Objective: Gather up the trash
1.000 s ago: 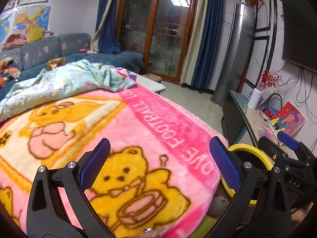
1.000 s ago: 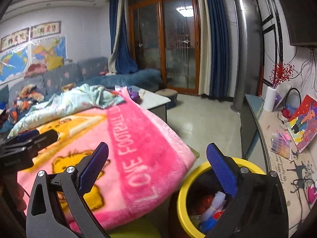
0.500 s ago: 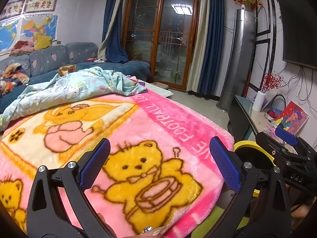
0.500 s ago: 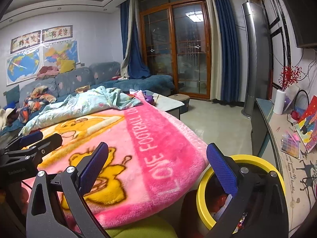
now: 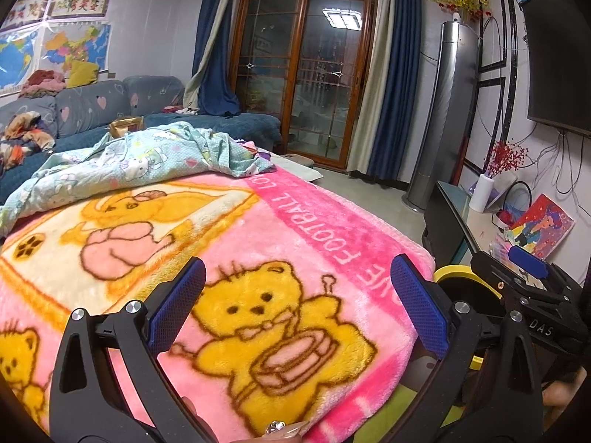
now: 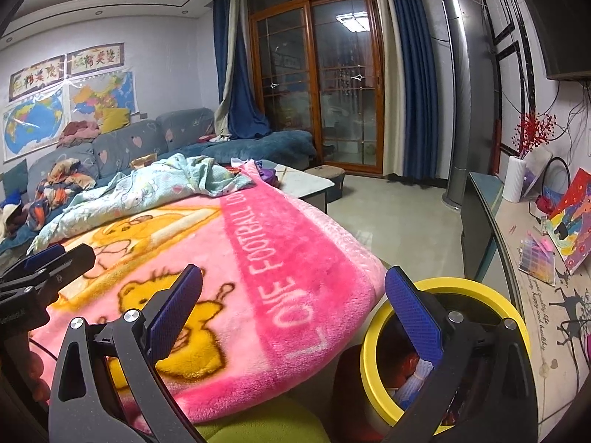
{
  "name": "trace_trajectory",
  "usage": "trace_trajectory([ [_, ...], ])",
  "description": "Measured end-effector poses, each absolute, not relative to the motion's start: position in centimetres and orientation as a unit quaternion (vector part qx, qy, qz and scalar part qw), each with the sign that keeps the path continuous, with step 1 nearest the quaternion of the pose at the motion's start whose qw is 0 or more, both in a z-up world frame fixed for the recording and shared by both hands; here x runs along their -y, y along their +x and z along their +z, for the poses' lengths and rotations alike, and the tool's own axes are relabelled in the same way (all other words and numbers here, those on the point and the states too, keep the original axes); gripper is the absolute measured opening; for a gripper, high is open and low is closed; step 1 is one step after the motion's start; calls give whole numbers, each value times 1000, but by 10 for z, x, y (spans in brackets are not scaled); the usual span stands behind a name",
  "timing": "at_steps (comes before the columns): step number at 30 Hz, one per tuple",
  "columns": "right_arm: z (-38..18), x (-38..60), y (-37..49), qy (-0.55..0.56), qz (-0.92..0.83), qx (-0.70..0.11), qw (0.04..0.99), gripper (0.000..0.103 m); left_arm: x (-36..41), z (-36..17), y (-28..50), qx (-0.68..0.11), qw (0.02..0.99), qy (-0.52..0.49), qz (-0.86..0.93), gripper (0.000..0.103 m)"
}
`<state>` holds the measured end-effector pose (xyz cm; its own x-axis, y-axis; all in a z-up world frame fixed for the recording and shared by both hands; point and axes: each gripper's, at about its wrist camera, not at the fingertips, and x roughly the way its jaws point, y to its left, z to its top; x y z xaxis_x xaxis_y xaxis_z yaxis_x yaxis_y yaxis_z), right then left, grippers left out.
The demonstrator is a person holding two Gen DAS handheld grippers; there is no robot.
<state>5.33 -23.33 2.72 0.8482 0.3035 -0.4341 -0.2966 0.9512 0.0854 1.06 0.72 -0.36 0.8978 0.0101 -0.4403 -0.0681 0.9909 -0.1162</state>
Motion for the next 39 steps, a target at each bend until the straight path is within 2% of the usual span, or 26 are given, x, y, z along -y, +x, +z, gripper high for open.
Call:
trace_trajectory([
  [39, 26, 232, 52, 6, 157, -226, 961, 96, -1, -5, 8, -222, 973, -61, 13, 92],
])
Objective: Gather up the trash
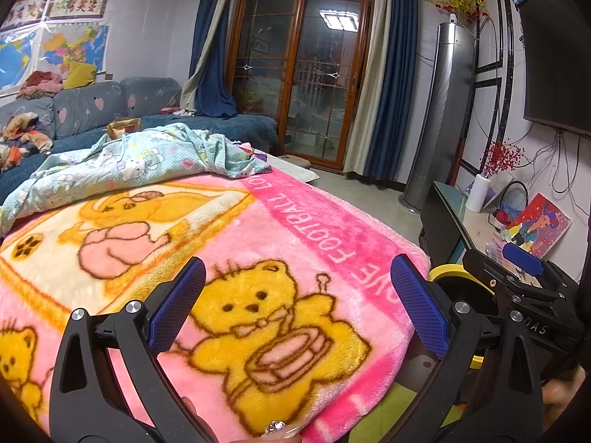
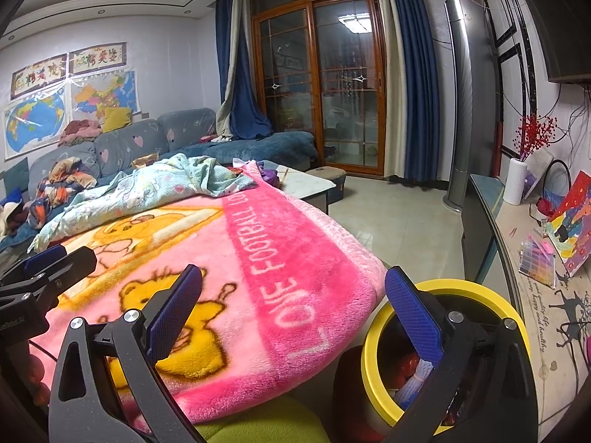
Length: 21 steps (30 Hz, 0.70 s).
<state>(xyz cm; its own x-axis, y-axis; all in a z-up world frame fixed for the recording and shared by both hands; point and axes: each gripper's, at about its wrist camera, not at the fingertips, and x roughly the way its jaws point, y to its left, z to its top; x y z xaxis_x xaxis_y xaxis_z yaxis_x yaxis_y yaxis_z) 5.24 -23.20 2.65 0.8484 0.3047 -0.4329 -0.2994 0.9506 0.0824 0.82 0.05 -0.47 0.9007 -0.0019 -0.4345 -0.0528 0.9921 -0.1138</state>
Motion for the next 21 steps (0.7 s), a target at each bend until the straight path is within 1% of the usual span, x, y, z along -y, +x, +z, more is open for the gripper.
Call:
trace_trajectory([
  [21, 27, 233, 53, 8, 156, -224, 962, 96, 0, -7, 5, -223, 972, -67, 11, 92],
])
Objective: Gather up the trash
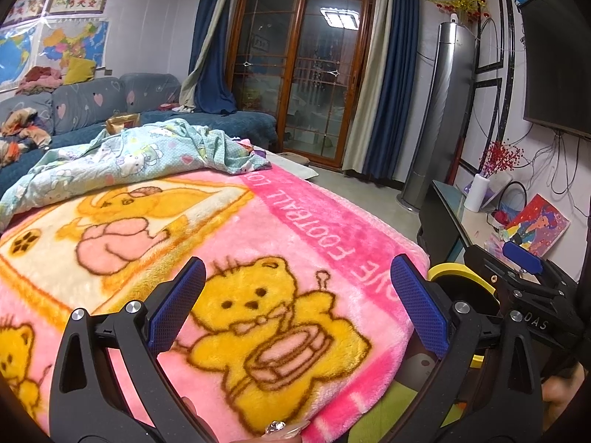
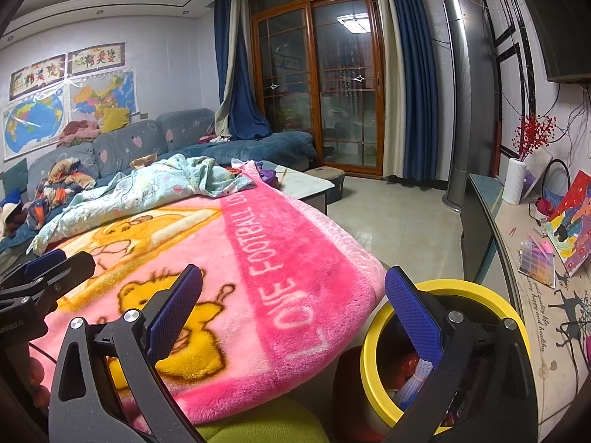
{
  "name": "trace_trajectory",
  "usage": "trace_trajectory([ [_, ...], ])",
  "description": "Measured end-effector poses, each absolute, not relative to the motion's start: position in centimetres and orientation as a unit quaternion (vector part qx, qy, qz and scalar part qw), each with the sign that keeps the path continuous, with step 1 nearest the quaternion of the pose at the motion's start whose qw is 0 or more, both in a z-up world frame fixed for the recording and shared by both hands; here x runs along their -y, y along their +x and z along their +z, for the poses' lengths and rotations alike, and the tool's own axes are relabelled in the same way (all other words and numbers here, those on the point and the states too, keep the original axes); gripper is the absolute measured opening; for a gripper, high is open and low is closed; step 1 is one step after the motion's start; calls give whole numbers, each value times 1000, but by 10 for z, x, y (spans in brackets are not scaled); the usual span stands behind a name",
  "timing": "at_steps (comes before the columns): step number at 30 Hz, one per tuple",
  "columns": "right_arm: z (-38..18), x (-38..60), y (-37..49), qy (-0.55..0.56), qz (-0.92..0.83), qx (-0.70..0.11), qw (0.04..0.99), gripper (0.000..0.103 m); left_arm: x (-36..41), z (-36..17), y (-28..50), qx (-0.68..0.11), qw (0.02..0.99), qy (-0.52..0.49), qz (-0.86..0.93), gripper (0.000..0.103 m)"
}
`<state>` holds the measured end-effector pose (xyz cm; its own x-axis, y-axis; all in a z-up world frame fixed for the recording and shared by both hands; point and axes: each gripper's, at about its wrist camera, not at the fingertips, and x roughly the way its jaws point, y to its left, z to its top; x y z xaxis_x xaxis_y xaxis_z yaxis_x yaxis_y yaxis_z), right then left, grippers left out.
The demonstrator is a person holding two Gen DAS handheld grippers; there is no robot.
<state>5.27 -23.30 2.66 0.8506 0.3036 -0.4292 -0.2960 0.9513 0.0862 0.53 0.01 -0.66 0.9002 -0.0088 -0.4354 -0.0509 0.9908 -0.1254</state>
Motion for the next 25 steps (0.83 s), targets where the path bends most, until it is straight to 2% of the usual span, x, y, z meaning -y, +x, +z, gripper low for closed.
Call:
trace_trajectory([
  [15, 39, 188, 59, -40, 244, -230, 941, 96, -35, -6, -4, -223, 966, -120, 46, 92],
  [20, 54, 117, 59, -47, 356, -241, 902, 96, -95, 0, -28, -229, 955, -147, 123, 92],
  [25, 53, 15, 56, -47, 470, -306, 826, 96, -188, -5, -84, -266, 910, -161, 274, 92],
])
